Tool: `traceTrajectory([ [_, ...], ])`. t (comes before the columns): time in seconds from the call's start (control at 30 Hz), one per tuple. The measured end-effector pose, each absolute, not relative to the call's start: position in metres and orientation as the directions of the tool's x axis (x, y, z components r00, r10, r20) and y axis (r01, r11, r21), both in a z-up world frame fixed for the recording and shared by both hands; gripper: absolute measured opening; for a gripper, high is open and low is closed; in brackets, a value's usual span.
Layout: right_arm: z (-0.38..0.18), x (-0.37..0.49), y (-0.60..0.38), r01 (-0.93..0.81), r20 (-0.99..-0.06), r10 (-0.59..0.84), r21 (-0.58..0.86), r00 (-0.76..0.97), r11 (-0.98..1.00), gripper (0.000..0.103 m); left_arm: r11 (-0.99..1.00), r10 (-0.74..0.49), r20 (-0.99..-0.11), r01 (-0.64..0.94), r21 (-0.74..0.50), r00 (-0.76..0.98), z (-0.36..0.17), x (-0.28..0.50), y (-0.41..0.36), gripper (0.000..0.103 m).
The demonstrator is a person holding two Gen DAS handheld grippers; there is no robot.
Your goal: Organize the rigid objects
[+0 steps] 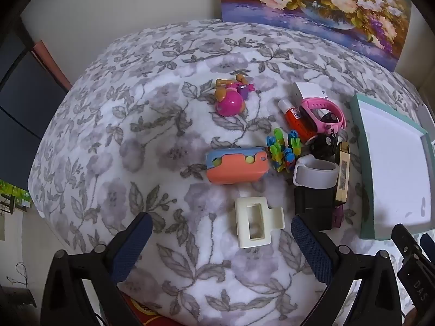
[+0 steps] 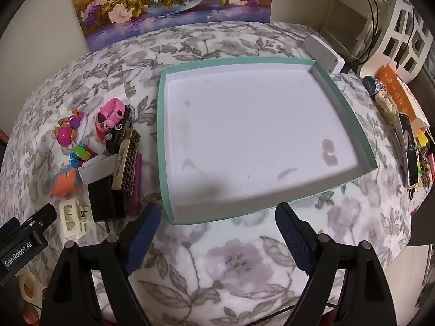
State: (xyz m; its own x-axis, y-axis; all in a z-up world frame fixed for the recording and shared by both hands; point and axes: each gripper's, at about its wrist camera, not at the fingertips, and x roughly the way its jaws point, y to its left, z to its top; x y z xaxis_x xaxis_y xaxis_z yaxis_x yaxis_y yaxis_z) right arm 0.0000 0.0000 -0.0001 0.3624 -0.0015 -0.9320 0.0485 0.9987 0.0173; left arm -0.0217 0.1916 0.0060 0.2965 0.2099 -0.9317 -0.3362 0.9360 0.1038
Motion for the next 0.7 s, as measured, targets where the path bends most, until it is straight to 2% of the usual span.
traceTrajectory([
  [0.7, 0.0011, 0.0006, -0.0014, 0.05, -0.933, -0.018, 0.0, 0.359, 0.999, 0.087, 0.933, 0.219, -0.929, -0.342, 0.111, 0.298, 0.0071, -0.0232, 0.1925, 0.103],
])
